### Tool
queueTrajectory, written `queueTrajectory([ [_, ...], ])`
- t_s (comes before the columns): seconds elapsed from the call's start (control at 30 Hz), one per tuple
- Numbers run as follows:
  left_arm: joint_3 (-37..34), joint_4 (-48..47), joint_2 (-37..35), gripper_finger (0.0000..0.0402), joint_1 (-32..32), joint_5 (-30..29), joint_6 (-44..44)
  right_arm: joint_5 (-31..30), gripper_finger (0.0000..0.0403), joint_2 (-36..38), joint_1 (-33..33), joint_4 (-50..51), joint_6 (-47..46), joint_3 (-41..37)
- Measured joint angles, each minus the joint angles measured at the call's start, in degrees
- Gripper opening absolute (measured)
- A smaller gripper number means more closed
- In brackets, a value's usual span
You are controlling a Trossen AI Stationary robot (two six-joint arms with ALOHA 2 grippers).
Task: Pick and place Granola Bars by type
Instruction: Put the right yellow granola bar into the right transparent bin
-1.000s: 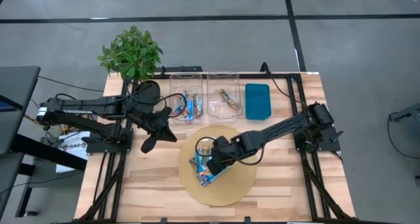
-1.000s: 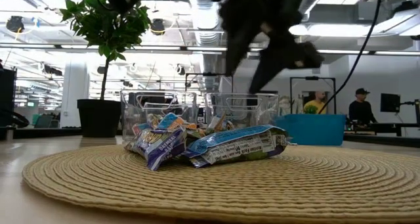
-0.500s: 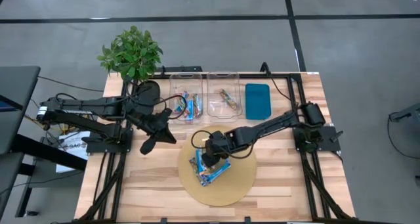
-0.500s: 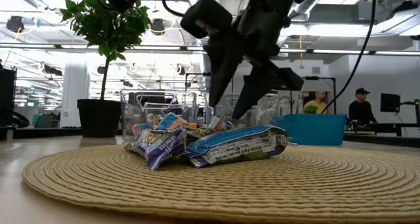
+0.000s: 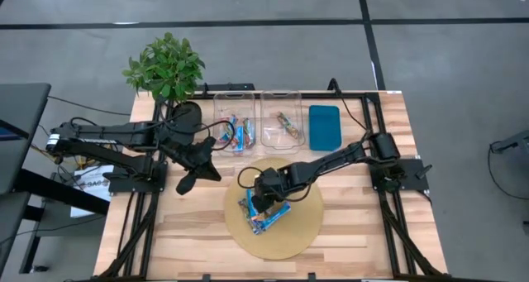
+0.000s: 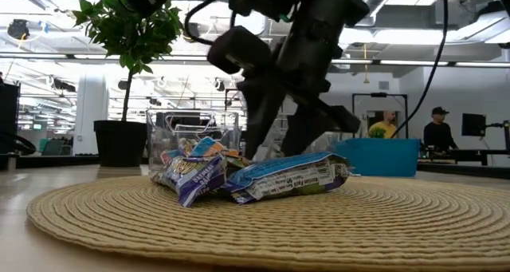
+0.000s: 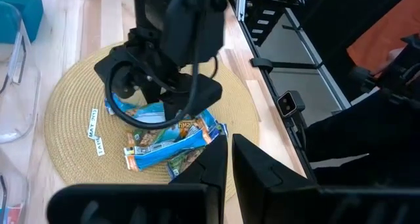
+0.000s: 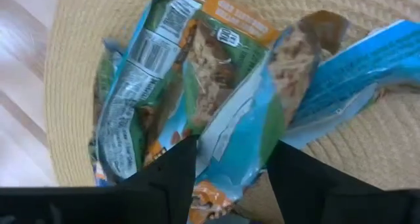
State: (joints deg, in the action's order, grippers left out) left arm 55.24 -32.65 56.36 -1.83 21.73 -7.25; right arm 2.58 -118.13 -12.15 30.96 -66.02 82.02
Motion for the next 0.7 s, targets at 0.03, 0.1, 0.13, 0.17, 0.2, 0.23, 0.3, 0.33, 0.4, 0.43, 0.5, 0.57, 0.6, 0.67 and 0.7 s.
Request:
queueTrajectory([
  [0.03,0.0,-0.1,0.0,0.0016,0.0,0.0,0.0,-0.9,0.0165,-0.3,0.0,0.3,0.0,0.6],
  [0.1,0.0,0.0,0.0,0.0016,0.0,0.0,0.0,-1.4,0.0146,-0.3,0.0,2.1,1.2,1.7],
  [0.13,0.0,0.0,0.0,0.0016,0.0,0.0,0.0,-1.4,0.0133,-0.3,0.0,2.1,1.8,2.4],
  [0.17,0.0,0.0,0.0,0.0016,0.0,-0.1,0.0,-1.6,0.0116,-0.3,0.0,1.8,2.1,2.8],
  [0.2,0.0,0.0,0.0,0.0016,0.0,-0.1,0.0,-1.7,0.0098,-0.3,0.0,1.9,2.4,3.0],
  [0.23,0.0,0.0,0.0,0.0016,0.0,-0.5,0.0,-1.7,0.008,-0.3,0.2,2.0,2.5,3.2],
  [0.3,0.0,0.0,0.0,0.0016,0.0,-1.2,0.0,-1.7,0.0044,-0.3,0.5,2.0,2.6,3.8],
  [0.33,0.0,0.0,0.0,0.0016,0.0,-1.3,0.0,-1.6,0.0027,-0.3,0.6,2.1,2.8,4.3],
  [0.4,0.0,0.0,0.0,0.0016,0.0,-1.5,0.0,-1.6,0.0011,-0.3,0.7,2.0,3.7,5.5],
  [0.43,0.0,0.0,0.0,0.0016,0.0,-1.5,0.0,-1.6,0.0011,-0.3,0.8,2.1,4.5,6.3],
  [0.5,0.0,0.0,0.0,0.0016,0.0,-1.5,0.0,-1.6,0.0021,-0.3,1.2,2.0,5.1,8.1],
  [0.57,0.0,0.0,0.0,0.0016,0.0,-1.6,0.0,-1.8,0.003,-0.3,1.9,2.1,6.9,10.3],
  [0.6,0.0,0.0,0.0,0.0016,0.0,-1.6,0.0,-2.2,0.0032,-0.3,2.3,2.3,7.9,11.7],
  [0.67,0.0,0.0,0.0,0.0016,0.0,-2.1,-0.2,-4.2,0.0029,-0.3,3.7,4.4,10.5,15.0],
  [0.7,0.0,0.0,0.0,0.0016,0.0,-2.7,-0.6,-5.8,0.0024,-0.3,4.5,6.6,12.2,17.1],
])
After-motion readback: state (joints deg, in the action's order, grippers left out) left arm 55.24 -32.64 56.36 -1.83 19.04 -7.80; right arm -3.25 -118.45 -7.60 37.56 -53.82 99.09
